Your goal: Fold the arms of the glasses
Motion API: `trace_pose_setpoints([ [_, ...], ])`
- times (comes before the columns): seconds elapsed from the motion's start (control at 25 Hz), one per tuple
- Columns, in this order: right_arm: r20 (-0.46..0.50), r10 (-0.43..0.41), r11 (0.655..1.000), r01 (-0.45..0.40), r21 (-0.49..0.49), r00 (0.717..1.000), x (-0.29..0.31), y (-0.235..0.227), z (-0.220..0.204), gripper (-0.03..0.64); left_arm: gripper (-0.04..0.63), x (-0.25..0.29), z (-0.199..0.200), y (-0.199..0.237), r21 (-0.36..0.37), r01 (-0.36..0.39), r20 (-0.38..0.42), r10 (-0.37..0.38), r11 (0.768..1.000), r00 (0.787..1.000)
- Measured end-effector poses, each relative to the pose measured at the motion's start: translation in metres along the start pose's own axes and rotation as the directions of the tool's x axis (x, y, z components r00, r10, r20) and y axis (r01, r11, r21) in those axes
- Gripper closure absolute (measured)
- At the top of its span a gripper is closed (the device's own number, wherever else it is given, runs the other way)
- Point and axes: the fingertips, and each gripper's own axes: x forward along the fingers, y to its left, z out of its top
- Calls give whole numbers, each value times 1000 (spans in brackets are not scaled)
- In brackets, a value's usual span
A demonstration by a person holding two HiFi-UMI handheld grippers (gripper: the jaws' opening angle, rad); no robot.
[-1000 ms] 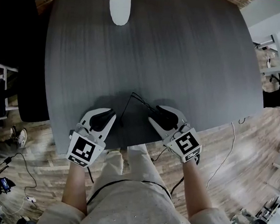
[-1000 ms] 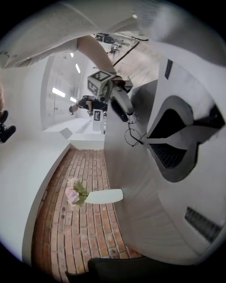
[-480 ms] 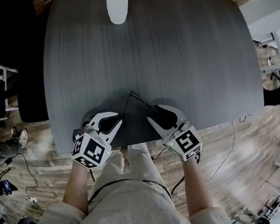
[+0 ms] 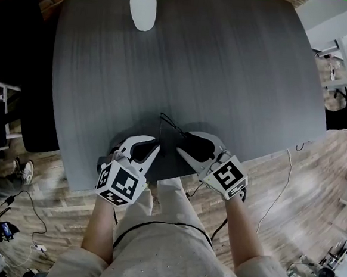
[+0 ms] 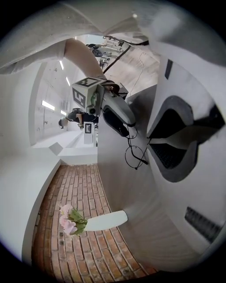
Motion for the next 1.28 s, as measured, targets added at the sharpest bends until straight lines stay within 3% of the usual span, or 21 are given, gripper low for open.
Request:
trace_pose_setpoints([
  [1.28,-28,62,997,-63,-35,998,5,9,-1,465,561,37,26,-4,-18,-1,25,1,1000,1000],
])
